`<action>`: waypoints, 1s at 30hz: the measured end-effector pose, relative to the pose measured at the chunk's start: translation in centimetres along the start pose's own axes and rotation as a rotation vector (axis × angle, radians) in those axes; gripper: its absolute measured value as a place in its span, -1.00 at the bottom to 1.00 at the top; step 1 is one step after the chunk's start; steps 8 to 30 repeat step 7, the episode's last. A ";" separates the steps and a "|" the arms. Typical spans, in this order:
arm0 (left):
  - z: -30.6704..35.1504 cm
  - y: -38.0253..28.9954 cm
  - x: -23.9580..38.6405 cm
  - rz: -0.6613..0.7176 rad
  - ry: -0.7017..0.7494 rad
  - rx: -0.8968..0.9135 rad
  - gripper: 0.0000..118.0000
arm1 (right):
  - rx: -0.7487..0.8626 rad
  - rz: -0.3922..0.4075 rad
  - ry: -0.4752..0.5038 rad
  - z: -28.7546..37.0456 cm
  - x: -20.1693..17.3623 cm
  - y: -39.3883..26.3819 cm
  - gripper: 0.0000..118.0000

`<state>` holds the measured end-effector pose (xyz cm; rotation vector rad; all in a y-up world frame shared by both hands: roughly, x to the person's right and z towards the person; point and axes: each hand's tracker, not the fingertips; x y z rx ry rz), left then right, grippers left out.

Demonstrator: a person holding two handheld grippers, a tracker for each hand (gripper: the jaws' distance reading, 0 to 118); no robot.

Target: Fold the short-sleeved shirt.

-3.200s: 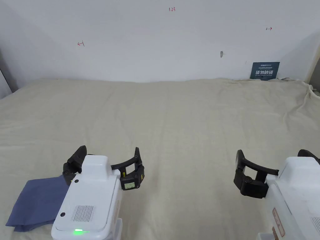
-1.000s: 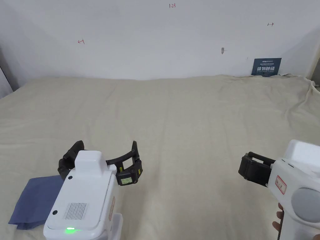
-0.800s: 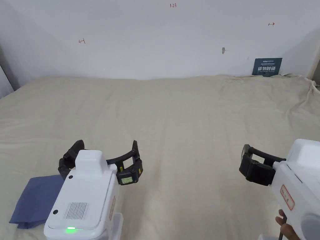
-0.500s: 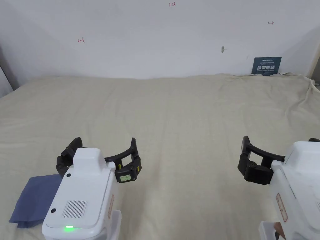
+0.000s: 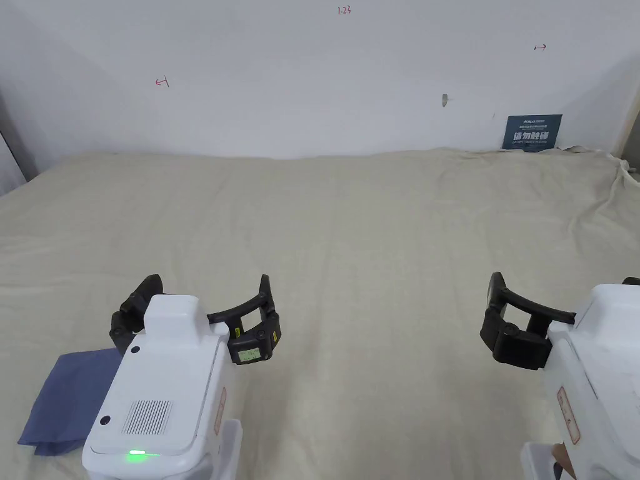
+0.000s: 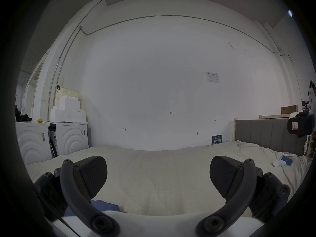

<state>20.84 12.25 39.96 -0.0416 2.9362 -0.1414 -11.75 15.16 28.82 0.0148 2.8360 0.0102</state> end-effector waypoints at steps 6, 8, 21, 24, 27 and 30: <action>0.1 0.0 0.1 -0.002 -0.003 -0.002 1.00 | -0.002 0.000 0.005 0.1 0.1 0.0 1.00; 0.1 0.0 0.1 -0.002 -0.002 -0.003 1.00 | -0.002 -0.001 0.006 0.1 0.2 0.0 1.00; 0.1 0.0 0.1 -0.002 -0.002 -0.003 1.00 | -0.002 -0.001 0.006 0.1 0.2 0.0 1.00; 0.1 0.0 0.1 -0.002 -0.002 -0.003 1.00 | -0.002 -0.001 0.006 0.1 0.2 0.0 1.00; 0.1 0.0 0.1 -0.002 -0.002 -0.003 1.00 | -0.002 -0.001 0.006 0.1 0.2 0.0 1.00; 0.1 0.0 0.1 -0.002 -0.002 -0.003 1.00 | -0.002 -0.001 0.006 0.1 0.2 0.0 1.00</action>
